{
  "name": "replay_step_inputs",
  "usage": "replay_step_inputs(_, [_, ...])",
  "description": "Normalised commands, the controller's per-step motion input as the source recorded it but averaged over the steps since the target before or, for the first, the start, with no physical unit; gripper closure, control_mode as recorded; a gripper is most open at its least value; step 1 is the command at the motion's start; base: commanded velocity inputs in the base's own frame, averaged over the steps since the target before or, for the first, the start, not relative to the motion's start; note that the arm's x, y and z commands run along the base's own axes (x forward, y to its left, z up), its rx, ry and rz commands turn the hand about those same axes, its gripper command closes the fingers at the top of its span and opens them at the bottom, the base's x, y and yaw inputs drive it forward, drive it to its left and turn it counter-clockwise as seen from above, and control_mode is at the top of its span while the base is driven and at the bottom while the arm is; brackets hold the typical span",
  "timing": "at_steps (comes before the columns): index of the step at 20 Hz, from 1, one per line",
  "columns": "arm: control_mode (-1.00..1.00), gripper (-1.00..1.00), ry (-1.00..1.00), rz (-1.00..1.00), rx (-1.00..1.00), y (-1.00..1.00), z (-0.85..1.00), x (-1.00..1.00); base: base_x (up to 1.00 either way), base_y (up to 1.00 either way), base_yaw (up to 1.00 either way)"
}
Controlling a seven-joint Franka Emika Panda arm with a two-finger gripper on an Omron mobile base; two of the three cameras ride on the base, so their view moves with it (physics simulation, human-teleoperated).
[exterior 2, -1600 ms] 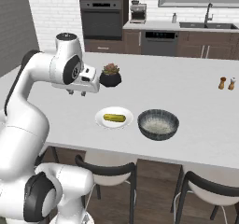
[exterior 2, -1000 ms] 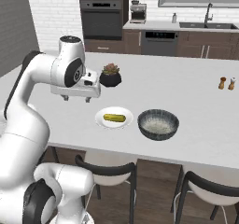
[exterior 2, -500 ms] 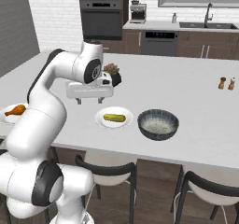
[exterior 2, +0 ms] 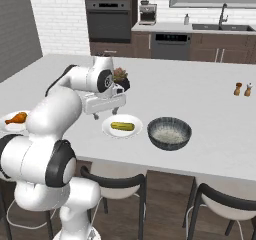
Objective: Pick the chicken drumstick and cucumber from their plates and place them in the bowl. Then put the bowl in the fridge.
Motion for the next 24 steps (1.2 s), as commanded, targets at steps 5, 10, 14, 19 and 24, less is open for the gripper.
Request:
replay_step_inputs(5, [-1.0, -1.0, 0.03, 0.23, -0.02, -0.07, -0.38, 0.65, 0.0, 0.0, 0.0])
replay_step_inputs(10, [-1.0, -1.0, 0.03, 0.12, 0.0, -0.12, -0.34, 0.55, 0.0, 0.0, 0.0])
replay_step_inputs(14, [-1.0, -1.0, 0.03, 0.1, 0.0, -0.04, -0.48, 0.61, 0.0, 0.0, 0.0])
replay_step_inputs(19, [-1.0, -1.0, 0.0, 0.04, 0.0, 0.0, -0.33, 0.74, 0.0, 0.0, 0.0])
replay_step_inputs(24, [-1.0, -1.0, 0.0, 0.03, 0.0, 0.0, -0.26, 0.64, 0.0, 0.0, 0.0])
